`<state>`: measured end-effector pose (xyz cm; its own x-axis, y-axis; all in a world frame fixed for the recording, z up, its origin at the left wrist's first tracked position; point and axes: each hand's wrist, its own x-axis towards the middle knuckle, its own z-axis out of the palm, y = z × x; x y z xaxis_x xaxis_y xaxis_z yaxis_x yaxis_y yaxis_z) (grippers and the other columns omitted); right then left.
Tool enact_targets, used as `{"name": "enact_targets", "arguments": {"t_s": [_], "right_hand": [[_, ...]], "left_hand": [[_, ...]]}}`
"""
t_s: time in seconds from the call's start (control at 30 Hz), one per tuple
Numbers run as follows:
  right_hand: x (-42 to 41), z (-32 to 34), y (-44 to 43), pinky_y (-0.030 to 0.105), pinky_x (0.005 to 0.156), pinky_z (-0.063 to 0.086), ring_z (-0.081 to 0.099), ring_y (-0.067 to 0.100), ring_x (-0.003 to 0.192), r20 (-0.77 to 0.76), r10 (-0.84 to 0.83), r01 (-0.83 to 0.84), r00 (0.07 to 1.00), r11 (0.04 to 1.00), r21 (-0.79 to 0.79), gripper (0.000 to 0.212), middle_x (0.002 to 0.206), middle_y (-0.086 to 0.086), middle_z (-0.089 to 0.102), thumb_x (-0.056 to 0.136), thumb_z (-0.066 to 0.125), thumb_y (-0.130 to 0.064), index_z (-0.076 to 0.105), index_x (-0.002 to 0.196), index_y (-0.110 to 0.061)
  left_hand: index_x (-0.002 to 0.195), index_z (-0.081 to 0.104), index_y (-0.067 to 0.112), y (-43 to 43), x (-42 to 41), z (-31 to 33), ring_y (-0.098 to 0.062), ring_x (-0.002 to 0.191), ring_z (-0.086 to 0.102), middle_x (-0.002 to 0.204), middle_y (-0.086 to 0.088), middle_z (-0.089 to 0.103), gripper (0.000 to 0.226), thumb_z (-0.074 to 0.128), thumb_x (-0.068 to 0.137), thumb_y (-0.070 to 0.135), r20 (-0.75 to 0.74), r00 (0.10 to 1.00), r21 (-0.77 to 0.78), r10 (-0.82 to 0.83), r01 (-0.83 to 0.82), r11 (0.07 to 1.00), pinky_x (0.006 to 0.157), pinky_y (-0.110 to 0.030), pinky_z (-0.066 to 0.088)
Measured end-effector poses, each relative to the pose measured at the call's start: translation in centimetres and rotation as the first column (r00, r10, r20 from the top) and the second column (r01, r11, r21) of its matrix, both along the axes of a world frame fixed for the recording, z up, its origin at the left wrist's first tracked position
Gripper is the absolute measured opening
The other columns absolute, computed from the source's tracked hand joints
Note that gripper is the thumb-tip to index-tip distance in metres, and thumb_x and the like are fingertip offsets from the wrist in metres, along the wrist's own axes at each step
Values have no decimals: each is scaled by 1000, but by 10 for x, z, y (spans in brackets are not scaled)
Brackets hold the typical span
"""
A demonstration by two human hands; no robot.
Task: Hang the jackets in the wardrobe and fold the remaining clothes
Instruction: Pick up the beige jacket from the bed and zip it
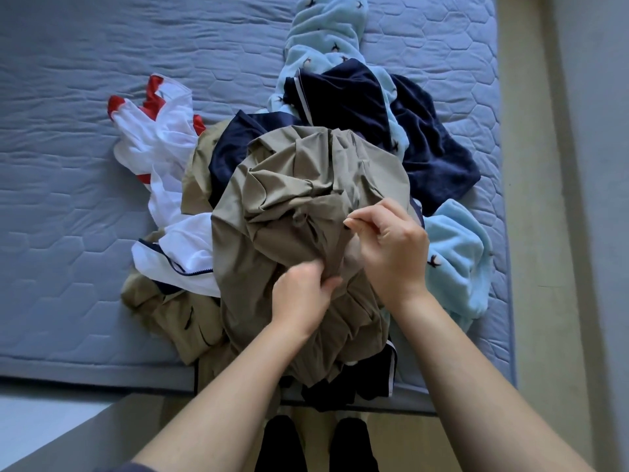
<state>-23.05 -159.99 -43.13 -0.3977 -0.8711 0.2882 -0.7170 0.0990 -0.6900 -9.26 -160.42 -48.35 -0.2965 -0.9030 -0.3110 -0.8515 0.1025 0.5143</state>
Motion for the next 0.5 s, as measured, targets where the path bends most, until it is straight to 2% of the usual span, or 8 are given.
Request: {"name": "enact_targets", "arguments": {"t_s": [0.07,0.13,0.23,0.3,0.37,0.4,0.43,0.5], "right_hand": [[1,-1,-3,40,55,51,62,19,64,-3,8,-8,1000,1000,-29,10,74,-1,64,84,72,-17,73,76,-11],[5,-3,0,39,53,50,61,19,61,-2,35,-35,999,999,-29,10,72,-1,64,84,72,-18,73,77,-10],[8,-9,8,40,53,50,60,19,63,46,47,-45,998,998,-37,9,73,0,63,85,72,-15,73,79,-9],[4,-11,14,39,54,50,60,18,64,47,43,-41,998,998,-49,9,74,-1,63,86,72,-15,73,80,-8],[2,-11,17,37,54,50,59,15,64,41,61,-58,997,996,-68,10,74,-2,63,86,71,-16,74,80,-8],[3,-11,18,36,55,50,59,13,64,38,73,-70,997,995,-77,10,75,-2,63,86,71,-16,74,80,-8],[4,-11,18,35,55,51,59,11,65,37,84,-81,996,993,-86,10,76,-3,64,86,71,-16,74,81,-8],[4,-11,19,33,56,51,58,9,65,38,104,-99,994,990,-99,10,78,-4,65,87,71,-17,74,83,-9]], "left_hand": [[79,55,16,11,10,-9,-33,89,61,85,-7,66,29,62,86,43,53,999,91,1,-6,996,67,-38,46],[85,60,16,13,14,-12,-30,91,62,87,-5,67,27,64,84,43,56,998,199,4,-15,980,70,-38,50],[86,63,21,-3,16,-6,-22,92,63,87,4,68,11,63,81,32,-48,998,380,35,-14,925,75,-33,51],[82,62,22,-18,17,2,-18,90,64,83,6,67,5,59,80,19,-155,974,397,163,-90,913,74,-28,48],[82,65,20,-35,17,14,-14,85,62,82,6,67,10,56,82,15,-282,900,312,334,-243,919,75,-27,46],[83,64,21,-43,17,22,-10,83,60,84,8,66,8,57,82,17,-358,873,195,330,-276,941,75,-25,45],[88,64,22,-52,16,30,-6,86,58,91,9,64,9,59,81,19,-412,884,33,221,-228,973,78,-21,43],[103,63,22,-71,13,40,-5,108,52,113,9,59,26,63,78,16,-337,921,-243,-195,115,963,94,-22,38]]}}
